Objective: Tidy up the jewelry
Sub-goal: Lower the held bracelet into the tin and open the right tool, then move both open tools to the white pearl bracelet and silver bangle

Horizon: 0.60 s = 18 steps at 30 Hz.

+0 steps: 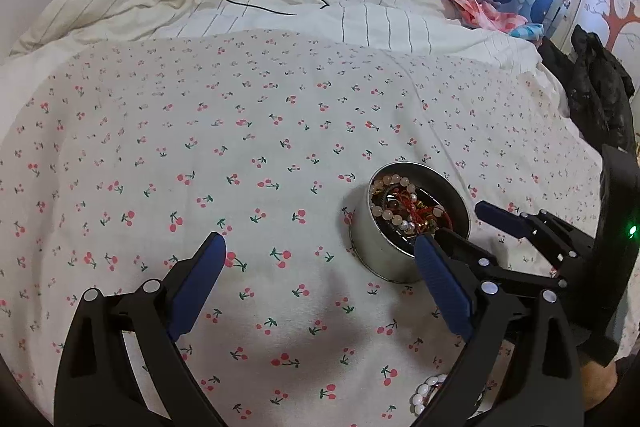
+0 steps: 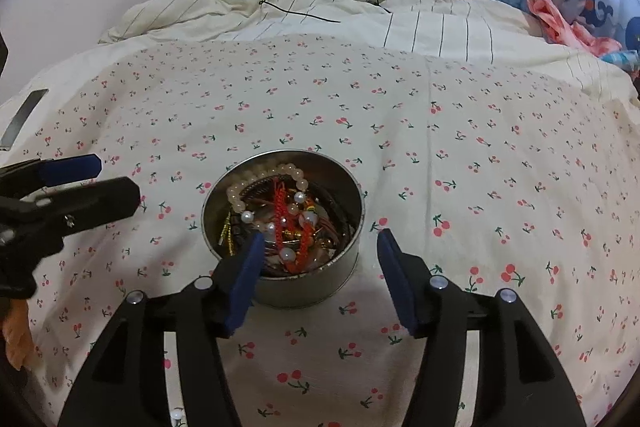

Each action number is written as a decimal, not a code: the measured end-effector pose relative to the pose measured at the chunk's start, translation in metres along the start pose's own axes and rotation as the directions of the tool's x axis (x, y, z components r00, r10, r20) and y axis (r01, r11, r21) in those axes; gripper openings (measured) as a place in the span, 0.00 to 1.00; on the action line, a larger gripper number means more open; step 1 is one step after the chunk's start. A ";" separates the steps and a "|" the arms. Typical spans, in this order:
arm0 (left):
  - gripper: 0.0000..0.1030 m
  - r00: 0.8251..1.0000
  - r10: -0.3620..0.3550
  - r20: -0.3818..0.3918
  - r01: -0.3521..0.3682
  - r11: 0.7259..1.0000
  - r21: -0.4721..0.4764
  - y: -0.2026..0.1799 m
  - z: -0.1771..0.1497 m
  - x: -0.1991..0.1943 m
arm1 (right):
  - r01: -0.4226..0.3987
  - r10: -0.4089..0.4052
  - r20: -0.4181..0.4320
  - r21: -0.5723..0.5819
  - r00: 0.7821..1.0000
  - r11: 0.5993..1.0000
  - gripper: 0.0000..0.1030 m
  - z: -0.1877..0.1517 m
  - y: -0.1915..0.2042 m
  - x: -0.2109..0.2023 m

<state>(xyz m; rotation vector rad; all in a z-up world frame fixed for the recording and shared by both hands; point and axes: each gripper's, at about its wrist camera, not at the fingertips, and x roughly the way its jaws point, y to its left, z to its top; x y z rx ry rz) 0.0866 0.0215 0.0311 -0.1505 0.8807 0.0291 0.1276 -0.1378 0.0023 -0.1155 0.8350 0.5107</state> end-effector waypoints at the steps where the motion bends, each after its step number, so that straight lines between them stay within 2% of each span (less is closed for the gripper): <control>1: 0.89 1.000 0.002 0.002 -0.002 1.000 0.006 -0.001 0.000 -0.001 | -0.008 0.008 0.005 0.007 1.000 1.000 0.55 0.000 -0.002 -0.003; 8: 0.89 0.999 0.027 0.033 -0.030 0.998 0.064 -0.011 0.000 -0.009 | -0.036 0.036 0.012 0.012 0.999 0.999 0.56 -0.002 -0.008 -0.029; 11: 0.89 0.999 0.037 0.039 -0.040 0.995 0.096 -0.018 -0.002 -0.011 | -0.041 0.041 -0.020 -0.003 0.999 0.999 0.59 -0.007 -0.009 -0.037; 18: 0.90 0.997 0.043 0.063 -0.054 0.981 0.188 -0.036 -0.007 -0.021 | -0.059 0.056 -0.062 -0.056 0.997 0.997 0.59 -0.033 -0.005 -0.063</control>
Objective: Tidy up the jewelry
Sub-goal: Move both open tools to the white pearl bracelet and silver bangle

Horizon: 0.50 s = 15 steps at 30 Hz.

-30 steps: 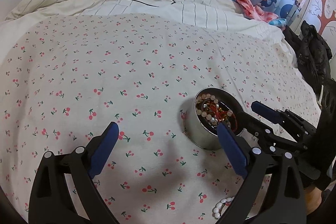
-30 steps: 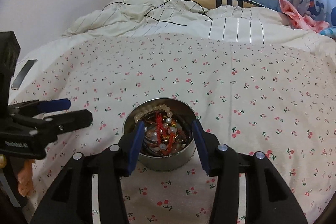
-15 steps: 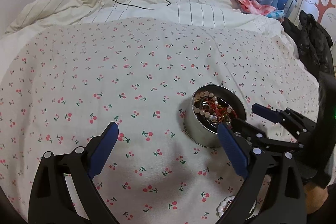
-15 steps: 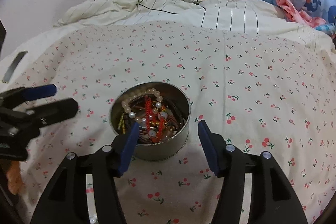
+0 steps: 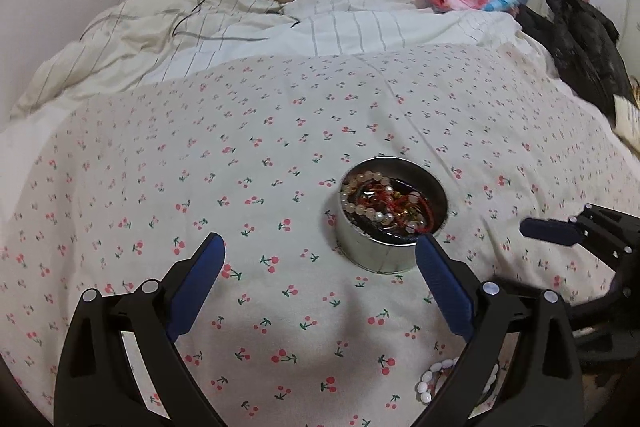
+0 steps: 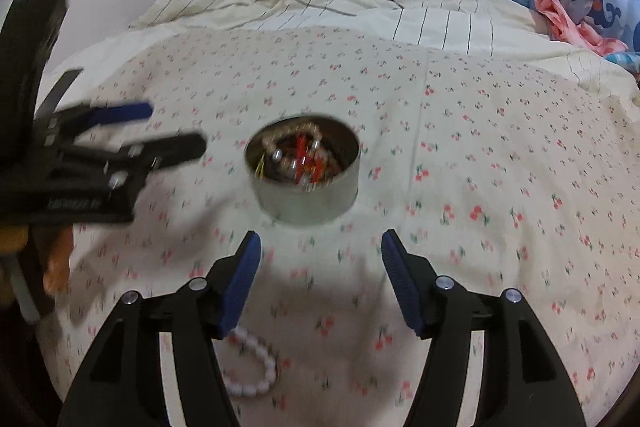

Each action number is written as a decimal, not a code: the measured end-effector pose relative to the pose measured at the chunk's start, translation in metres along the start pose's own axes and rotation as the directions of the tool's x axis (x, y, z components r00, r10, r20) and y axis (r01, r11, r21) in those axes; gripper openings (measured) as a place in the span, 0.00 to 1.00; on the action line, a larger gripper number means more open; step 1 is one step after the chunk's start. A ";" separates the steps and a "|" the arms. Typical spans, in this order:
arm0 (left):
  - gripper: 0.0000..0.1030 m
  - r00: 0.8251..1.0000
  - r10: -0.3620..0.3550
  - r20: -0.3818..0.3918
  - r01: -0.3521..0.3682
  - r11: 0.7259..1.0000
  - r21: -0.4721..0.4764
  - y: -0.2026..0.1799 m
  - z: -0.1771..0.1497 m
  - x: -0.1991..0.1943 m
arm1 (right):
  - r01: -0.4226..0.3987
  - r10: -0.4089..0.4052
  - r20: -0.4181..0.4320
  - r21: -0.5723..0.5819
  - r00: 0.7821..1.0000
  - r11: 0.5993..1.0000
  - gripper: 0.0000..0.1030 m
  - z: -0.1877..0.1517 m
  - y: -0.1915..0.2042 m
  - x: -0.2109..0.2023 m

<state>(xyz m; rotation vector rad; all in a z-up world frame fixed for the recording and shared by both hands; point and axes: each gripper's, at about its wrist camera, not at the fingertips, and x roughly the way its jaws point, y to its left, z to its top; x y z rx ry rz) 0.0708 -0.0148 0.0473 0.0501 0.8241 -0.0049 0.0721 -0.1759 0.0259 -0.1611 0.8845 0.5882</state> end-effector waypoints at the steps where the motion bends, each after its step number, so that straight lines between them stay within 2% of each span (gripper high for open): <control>1: 0.90 1.000 0.002 0.005 -0.002 1.000 0.012 -0.003 -0.001 -0.002 | -0.002 0.002 -0.005 -0.004 1.000 1.000 0.59 -0.004 0.001 -0.003; 6: 0.90 1.000 -0.015 0.005 0.014 0.996 0.088 -0.015 -0.009 -0.008 | -0.035 0.035 -0.032 -0.001 0.999 0.999 0.59 -0.028 0.004 -0.017; 9: 0.90 0.995 -0.083 -0.047 0.086 0.993 0.076 -0.013 -0.020 -0.005 | -0.035 0.036 -0.052 0.013 0.998 0.999 0.59 -0.043 0.002 -0.023; 10: 0.90 0.988 -0.130 -0.086 0.135 0.989 0.054 -0.011 -0.025 -0.003 | -0.034 0.035 -0.055 0.018 0.998 0.999 0.59 -0.045 0.002 -0.025; 12: 0.90 0.961 -0.243 -0.132 0.245 0.970 -0.002 -0.006 -0.034 -0.003 | -0.033 0.034 -0.061 0.023 0.998 0.999 0.59 -0.051 0.002 -0.028; 15: 0.90 0.924 -0.340 -0.177 0.333 0.940 -0.067 0.000 -0.045 0.000 | -0.023 0.025 -0.079 0.021 0.997 1.000 0.59 -0.056 0.002 -0.026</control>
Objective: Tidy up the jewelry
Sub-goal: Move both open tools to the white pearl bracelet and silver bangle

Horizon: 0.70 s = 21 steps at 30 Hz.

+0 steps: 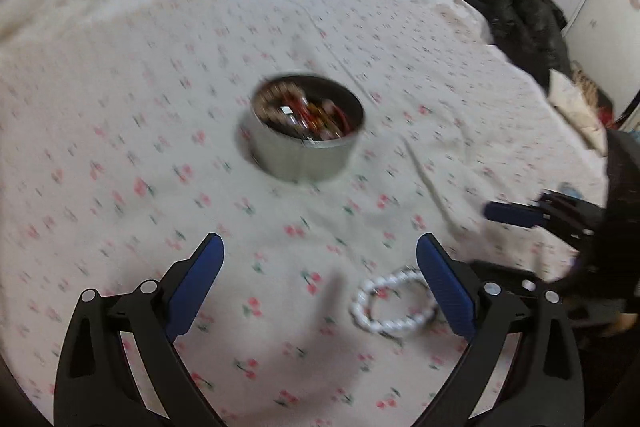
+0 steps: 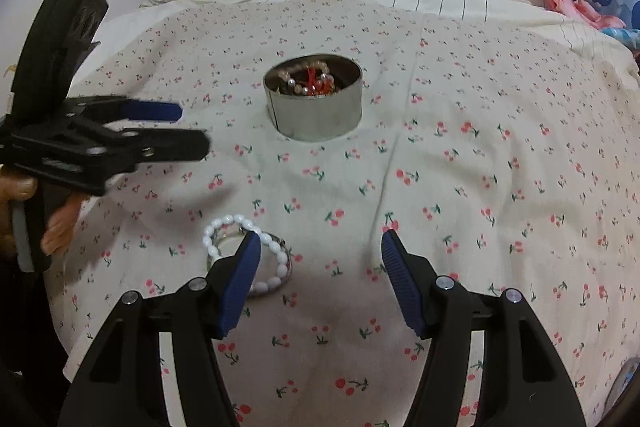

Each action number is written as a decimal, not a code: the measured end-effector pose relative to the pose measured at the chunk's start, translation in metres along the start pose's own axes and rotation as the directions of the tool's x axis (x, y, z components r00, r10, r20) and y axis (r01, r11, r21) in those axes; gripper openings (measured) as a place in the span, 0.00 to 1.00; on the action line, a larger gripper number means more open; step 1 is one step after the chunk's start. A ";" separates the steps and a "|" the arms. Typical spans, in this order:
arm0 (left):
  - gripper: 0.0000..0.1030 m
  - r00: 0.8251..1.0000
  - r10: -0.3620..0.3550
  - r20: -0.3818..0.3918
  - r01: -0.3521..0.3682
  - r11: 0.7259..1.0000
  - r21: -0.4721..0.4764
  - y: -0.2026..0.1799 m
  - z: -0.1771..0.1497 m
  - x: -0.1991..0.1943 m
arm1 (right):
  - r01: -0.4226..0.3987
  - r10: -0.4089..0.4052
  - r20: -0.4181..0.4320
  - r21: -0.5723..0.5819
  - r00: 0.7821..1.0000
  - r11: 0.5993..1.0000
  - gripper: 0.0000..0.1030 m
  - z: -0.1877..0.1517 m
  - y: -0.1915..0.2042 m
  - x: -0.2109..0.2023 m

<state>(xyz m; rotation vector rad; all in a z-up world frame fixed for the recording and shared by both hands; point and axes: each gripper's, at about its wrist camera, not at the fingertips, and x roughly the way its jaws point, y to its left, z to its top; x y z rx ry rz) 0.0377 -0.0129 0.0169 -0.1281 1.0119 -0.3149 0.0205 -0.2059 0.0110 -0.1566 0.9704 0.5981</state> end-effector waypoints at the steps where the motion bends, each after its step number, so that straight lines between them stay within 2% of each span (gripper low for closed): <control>1: 0.90 1.000 -0.019 -0.015 0.019 1.000 -0.004 0.001 -0.004 0.002 | 0.002 -0.002 -0.007 -0.003 1.000 1.000 0.59 0.000 0.000 0.001; 5: 0.90 0.999 -0.013 -0.045 0.014 0.999 0.030 -0.005 -0.013 0.010 | -0.005 0.004 -0.025 -0.026 1.000 1.000 0.59 -0.002 0.003 0.004; 10: 0.90 0.997 -0.018 -0.072 0.029 0.987 0.159 -0.031 -0.024 0.019 | 0.008 -0.010 -0.044 -0.040 0.999 0.999 0.59 -0.005 0.004 0.007; 14: 0.74 0.993 -0.024 -0.117 0.044 0.985 0.169 -0.031 -0.029 0.028 | 0.026 -0.026 -0.028 -0.001 0.999 1.000 0.59 -0.003 -0.006 0.002; 19: 0.65 0.990 -0.033 -0.140 0.058 0.983 0.176 -0.031 -0.032 0.036 | 0.028 -0.028 -0.010 0.016 1.000 0.999 0.61 -0.001 -0.010 -0.002; 21: 0.56 0.988 -0.026 -0.154 0.054 0.981 0.185 -0.032 -0.035 0.039 | 0.029 -0.029 -0.010 0.014 1.000 0.999 0.61 -0.001 -0.010 -0.002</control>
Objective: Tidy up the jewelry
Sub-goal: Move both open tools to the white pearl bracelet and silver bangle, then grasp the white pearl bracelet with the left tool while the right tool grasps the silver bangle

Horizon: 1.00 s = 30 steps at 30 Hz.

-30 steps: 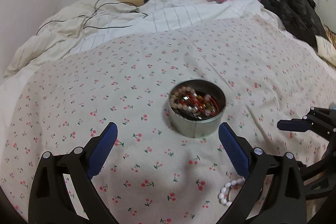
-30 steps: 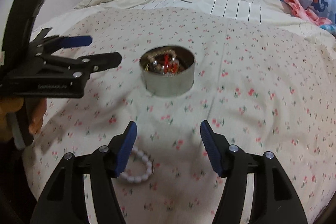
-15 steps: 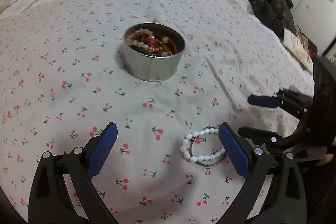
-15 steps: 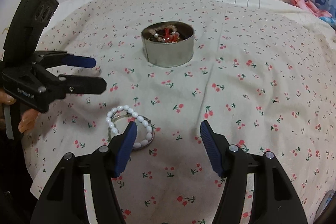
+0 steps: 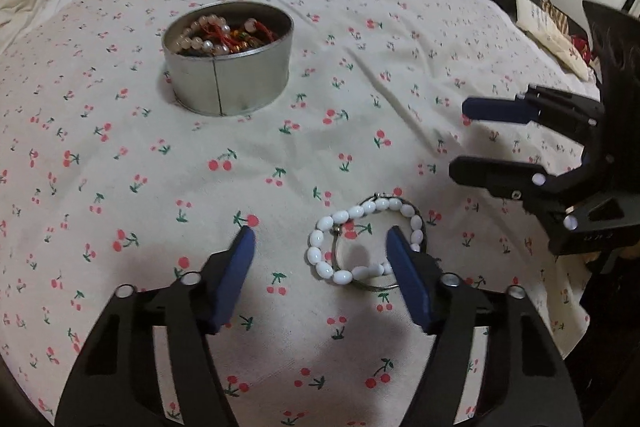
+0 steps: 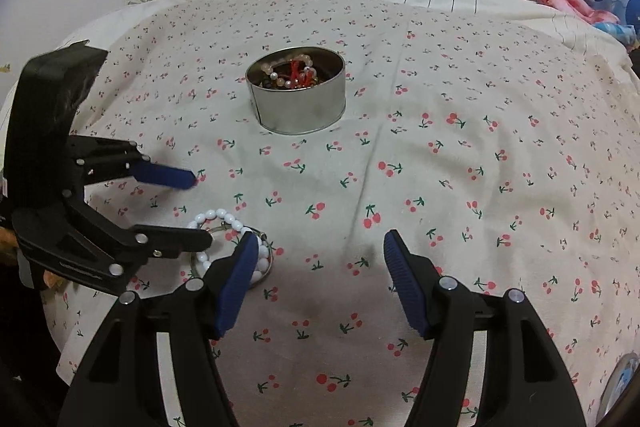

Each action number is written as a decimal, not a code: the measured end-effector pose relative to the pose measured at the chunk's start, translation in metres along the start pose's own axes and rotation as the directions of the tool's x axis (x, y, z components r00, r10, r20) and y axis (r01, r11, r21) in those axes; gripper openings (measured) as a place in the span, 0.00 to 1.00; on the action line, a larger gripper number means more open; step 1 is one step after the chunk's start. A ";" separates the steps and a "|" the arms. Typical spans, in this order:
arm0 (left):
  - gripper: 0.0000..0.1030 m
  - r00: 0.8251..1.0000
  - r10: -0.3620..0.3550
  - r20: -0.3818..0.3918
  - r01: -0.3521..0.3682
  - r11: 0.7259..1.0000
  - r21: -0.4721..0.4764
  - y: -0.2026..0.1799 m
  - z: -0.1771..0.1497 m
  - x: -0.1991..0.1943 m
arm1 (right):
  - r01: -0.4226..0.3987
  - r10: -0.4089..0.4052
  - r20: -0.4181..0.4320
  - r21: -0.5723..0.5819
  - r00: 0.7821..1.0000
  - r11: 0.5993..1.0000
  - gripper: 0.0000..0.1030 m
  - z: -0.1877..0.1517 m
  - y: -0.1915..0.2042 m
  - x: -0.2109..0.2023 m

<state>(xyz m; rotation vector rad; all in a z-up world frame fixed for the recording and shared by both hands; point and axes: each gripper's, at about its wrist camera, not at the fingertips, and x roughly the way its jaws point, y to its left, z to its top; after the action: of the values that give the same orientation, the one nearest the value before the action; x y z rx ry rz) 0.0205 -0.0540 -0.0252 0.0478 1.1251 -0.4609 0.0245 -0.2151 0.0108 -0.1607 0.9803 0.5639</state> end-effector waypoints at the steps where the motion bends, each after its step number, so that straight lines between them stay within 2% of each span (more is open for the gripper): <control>1: 0.52 1.000 0.000 -0.009 0.000 1.000 0.002 0.000 -0.001 0.001 | 0.000 0.000 0.000 -0.002 1.000 1.000 0.61 0.000 0.000 0.000; 3: 0.25 1.000 0.000 -0.023 0.000 1.000 -0.001 0.000 -0.003 0.004 | -0.002 0.002 0.001 -0.002 1.000 1.000 0.61 0.000 0.000 0.000; 5: 0.13 0.999 -0.019 -0.034 0.018 1.000 -0.017 0.004 -0.003 0.006 | -0.001 0.001 0.003 0.000 1.000 1.000 0.61 0.000 0.000 0.000; 10: 0.07 0.999 -0.028 -0.029 0.028 1.000 -0.012 0.004 -0.005 0.002 | -0.002 0.002 0.001 -0.002 1.000 1.000 0.62 0.000 0.001 0.001; 15: 0.06 0.998 0.047 0.030 -0.045 0.997 -0.063 0.022 0.001 -0.013 | -0.008 0.008 -0.007 -0.005 1.000 1.000 0.62 -0.001 0.003 0.003; 17: 0.06 0.998 0.050 0.042 -0.046 0.995 -0.094 0.031 0.003 -0.018 | -0.012 0.012 -0.013 -0.015 1.000 1.000 0.62 -0.001 0.005 0.005; 21: 0.07 0.994 0.107 0.012 -0.106 0.989 -0.104 0.038 0.003 -0.013 | -0.032 0.031 -0.028 -0.037 0.999 0.999 0.62 -0.002 0.014 0.011; 23: 0.07 0.994 0.113 -0.013 -0.114 0.987 -0.116 0.040 0.003 -0.007 | -0.041 0.039 -0.030 -0.059 0.999 0.997 0.62 -0.003 0.022 0.014; 25: 0.10 0.994 0.104 -0.018 -0.106 0.985 -0.135 0.042 0.005 -0.007 | -0.059 0.057 -0.030 -0.075 0.998 0.995 0.62 -0.003 0.028 0.018; 27: 0.26 0.996 0.085 -0.025 -0.088 0.983 -0.162 0.047 0.005 -0.006 | -0.057 0.054 -0.027 -0.092 0.998 0.994 0.62 -0.003 0.034 0.020; 30: 0.34 0.996 0.078 -0.032 -0.082 0.983 -0.163 0.047 0.004 -0.002 | -0.055 0.052 -0.033 -0.124 0.998 0.991 0.61 -0.005 0.043 0.025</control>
<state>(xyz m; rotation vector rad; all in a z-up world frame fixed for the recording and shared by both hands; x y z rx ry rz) 0.0410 -0.0117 -0.0304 -0.0454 1.1789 -0.2952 0.0093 -0.1707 -0.0072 -0.2555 0.9805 0.6744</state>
